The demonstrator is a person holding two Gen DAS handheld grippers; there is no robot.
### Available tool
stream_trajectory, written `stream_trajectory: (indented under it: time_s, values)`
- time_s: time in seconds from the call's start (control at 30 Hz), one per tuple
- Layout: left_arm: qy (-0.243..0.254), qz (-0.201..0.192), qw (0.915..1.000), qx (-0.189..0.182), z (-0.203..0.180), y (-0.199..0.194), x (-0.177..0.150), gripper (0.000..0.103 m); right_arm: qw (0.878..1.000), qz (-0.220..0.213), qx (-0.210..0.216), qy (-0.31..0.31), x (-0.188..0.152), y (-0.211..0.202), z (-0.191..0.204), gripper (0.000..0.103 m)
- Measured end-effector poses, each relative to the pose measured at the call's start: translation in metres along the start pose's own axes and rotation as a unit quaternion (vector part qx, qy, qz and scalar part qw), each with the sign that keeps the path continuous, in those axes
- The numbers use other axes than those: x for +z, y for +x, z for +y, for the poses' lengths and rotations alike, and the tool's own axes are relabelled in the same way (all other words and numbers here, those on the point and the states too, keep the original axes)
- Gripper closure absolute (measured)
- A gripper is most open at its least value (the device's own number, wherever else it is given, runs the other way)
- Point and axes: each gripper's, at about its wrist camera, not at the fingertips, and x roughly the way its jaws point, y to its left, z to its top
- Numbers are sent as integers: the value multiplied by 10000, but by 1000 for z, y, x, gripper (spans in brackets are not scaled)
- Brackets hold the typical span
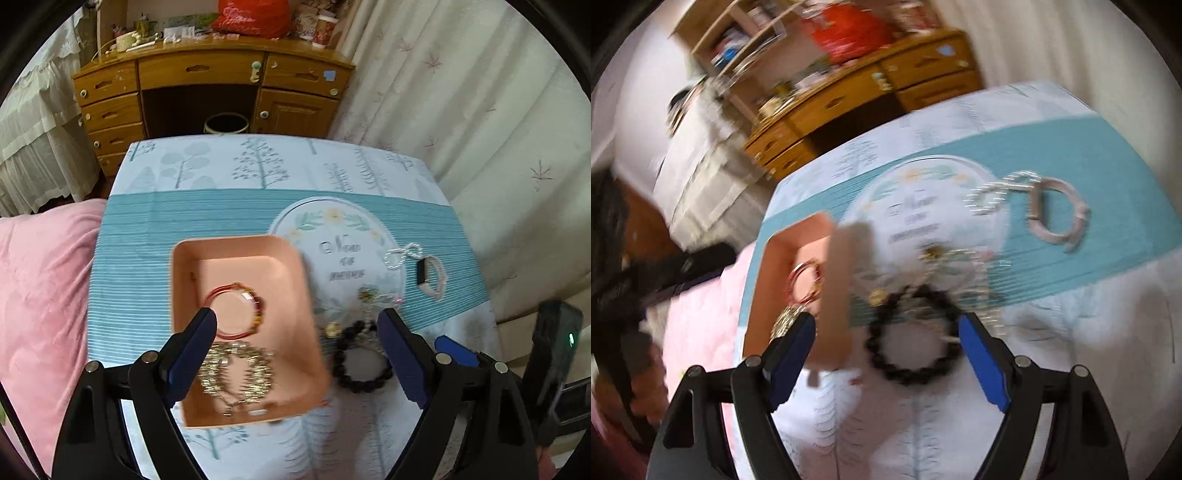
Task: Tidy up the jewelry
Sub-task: 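Open both tools over the peach tray, releasing bracelet and clip, then reach the right tool to the pink-strap watch and grasp its strap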
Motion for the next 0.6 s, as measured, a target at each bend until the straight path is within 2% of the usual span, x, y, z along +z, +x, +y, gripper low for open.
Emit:
stream_trajectory:
  time_s: [0.2, 0.47, 0.6]
  values:
    - [-217, -153, 9996, 10, -36, -5, -2, 16, 9989, 4, -198, 432, 30, -16, -48, 22]
    - [-966, 250, 9949, -177, -77, 22, -33, 16, 9975, 378, -392, 449, 63, -7, -91, 22]
    - [-1225, 269, 9917, 270, -96, 46, -54, 16, 9950, 628, -360, 690, 72, 7, -108, 22]
